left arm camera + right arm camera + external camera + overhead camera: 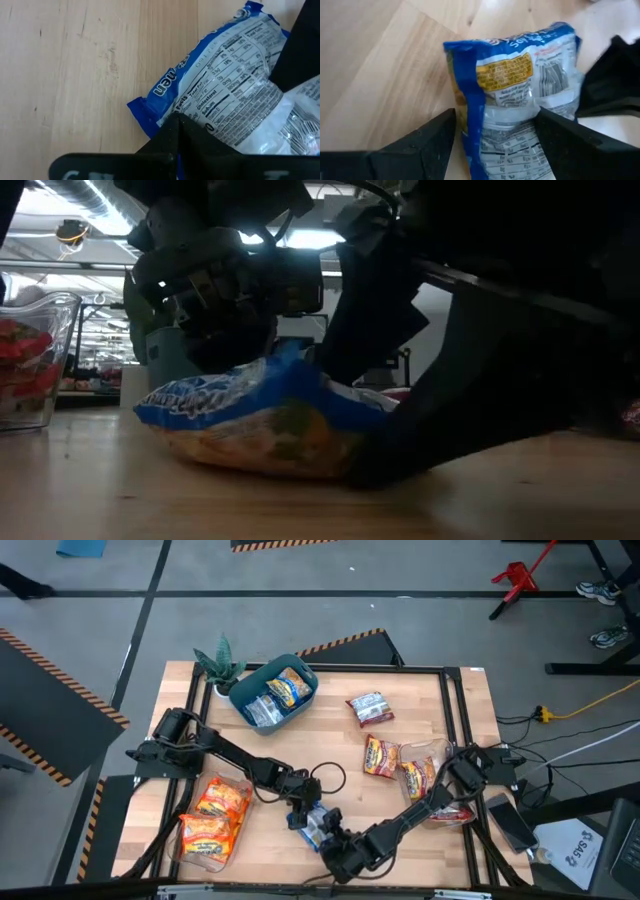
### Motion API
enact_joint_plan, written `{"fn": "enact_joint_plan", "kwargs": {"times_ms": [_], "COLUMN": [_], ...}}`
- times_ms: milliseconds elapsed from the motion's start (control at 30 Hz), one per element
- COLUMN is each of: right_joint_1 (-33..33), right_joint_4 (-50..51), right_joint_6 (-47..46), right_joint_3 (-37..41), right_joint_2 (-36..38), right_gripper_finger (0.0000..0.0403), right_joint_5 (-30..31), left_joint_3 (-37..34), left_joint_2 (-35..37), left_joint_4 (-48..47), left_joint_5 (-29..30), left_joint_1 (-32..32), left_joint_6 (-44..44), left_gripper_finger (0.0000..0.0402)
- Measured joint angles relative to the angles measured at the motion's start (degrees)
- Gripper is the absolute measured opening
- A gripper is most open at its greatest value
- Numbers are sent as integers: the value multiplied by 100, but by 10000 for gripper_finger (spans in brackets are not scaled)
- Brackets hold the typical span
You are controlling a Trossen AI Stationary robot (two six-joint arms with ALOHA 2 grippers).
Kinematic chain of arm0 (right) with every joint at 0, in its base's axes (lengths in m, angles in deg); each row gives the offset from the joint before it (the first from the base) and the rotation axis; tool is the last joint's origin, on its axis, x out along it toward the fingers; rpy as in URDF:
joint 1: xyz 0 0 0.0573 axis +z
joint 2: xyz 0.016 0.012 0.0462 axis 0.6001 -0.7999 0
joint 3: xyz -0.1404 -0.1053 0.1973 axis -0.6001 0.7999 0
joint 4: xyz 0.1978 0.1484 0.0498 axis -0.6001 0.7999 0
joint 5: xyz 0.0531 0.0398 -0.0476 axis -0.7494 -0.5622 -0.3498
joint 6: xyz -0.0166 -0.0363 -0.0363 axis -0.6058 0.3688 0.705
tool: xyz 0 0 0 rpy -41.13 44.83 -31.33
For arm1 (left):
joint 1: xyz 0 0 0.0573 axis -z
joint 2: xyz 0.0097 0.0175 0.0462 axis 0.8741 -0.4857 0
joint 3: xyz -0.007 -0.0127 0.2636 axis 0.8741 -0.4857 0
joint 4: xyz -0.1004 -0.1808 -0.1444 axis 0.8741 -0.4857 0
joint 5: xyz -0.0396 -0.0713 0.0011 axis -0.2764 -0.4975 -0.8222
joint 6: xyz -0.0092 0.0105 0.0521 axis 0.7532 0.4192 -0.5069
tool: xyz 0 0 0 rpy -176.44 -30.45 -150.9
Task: Sort Maruchan noodles
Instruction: Put the blue noodle pack into the blue bin
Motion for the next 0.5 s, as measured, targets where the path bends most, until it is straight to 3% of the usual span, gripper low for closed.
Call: {"fn": "enact_joint_plan", "kwargs": {"times_ms": [100,233,500], "right_joint_1": [14,-45,-57], "right_joint_4": [-83,-202,-233], "right_joint_6": [-11,-69,-280], "right_joint_3": [19,21,-43], "right_joint_2": [-22,-50,-86], "right_gripper_finger": [262,236,119], "right_joint_5": [423,541,685], "left_joint_3": [-10,-18,-23], "left_joint_2": [0,-2,28], "left_joint_4": [69,117,137], "left_joint_5": [4,5,0], "left_joint_1": [2,-2,-2], "left_joint_6": [31,44,35], "left_gripper_finger": [0,0,0]}}
